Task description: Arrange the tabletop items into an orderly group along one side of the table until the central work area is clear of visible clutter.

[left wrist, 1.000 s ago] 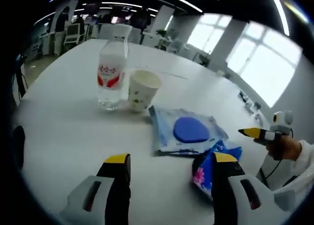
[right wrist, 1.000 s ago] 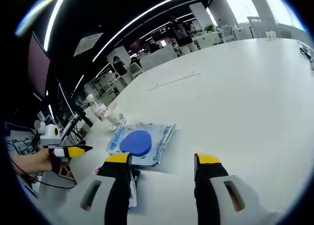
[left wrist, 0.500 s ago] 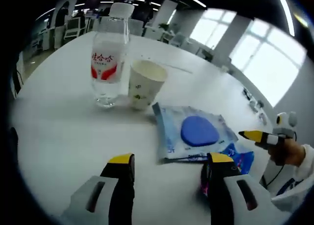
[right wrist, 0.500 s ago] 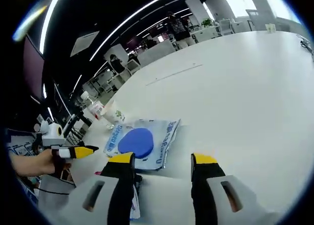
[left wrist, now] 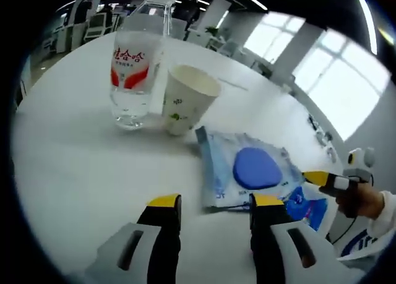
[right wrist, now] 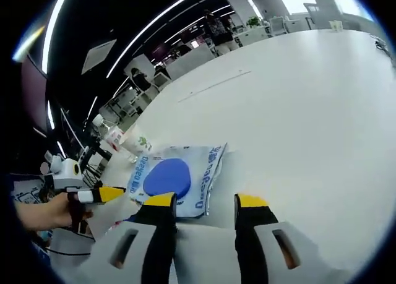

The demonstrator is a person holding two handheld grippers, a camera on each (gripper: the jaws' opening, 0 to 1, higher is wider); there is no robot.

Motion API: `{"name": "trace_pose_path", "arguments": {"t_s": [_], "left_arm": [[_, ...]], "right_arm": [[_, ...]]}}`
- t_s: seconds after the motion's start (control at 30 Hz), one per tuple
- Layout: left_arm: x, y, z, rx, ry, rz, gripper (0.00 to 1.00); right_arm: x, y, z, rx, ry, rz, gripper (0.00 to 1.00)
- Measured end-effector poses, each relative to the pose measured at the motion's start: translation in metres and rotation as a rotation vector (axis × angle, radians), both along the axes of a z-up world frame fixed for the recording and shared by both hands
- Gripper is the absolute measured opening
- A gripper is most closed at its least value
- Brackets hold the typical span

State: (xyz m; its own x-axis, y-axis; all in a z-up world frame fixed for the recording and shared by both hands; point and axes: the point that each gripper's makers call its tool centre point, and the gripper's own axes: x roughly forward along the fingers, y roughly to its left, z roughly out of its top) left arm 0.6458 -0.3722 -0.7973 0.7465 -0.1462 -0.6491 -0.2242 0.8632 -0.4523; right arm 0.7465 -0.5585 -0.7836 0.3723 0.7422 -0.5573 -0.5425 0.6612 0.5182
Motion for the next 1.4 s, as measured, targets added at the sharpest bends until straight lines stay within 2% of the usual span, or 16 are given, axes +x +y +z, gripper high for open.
{"name": "trace_pose_path", "arguments": {"t_s": [0.23, 0.33, 0.5, 0.57, 0.7, 0.87, 1.0, 1.13, 1.4], "left_arm": [[0.004, -0.002, 0.000, -0.010, -0.008, 0.006, 0.28], [0.003, -0.005, -0.001, -0.006, -0.003, 0.008, 0.22], [0.004, -0.006, -0.002, -0.022, -0.002, 0.018, 0.17], [0.004, -0.008, -0.003, -0.026, 0.002, 0.013, 0.14], [0.002, -0.007, -0.007, 0.021, 0.020, -0.004, 0.03], [0.003, -0.009, -0.003, -0.001, 0.007, 0.001, 0.03], [0.006, -0.011, 0.003, 0.016, -0.010, -0.013, 0.02], [0.012, -0.012, 0.016, 0.076, -0.047, -0.030, 0.01], [0.027, -0.011, 0.032, 0.101, -0.094, -0.037, 0.01]], "right_arm": [[-0.005, 0.002, -0.002, 0.003, 0.016, -0.009, 0.24], [-0.006, 0.003, -0.003, -0.003, 0.008, -0.009, 0.15], [-0.003, 0.003, -0.007, -0.008, 0.002, -0.019, 0.08], [-0.004, 0.005, -0.006, -0.012, -0.007, -0.017, 0.01], [-0.004, 0.006, -0.005, -0.020, -0.026, -0.012, 0.00], [-0.001, 0.006, -0.004, -0.028, -0.053, -0.003, 0.00], [0.003, 0.003, -0.002, -0.032, -0.077, -0.004, 0.00], [0.007, 0.003, 0.010, -0.019, -0.119, -0.007, 0.00], [0.019, 0.001, 0.027, -0.003, -0.159, -0.024, 0.00]]}}
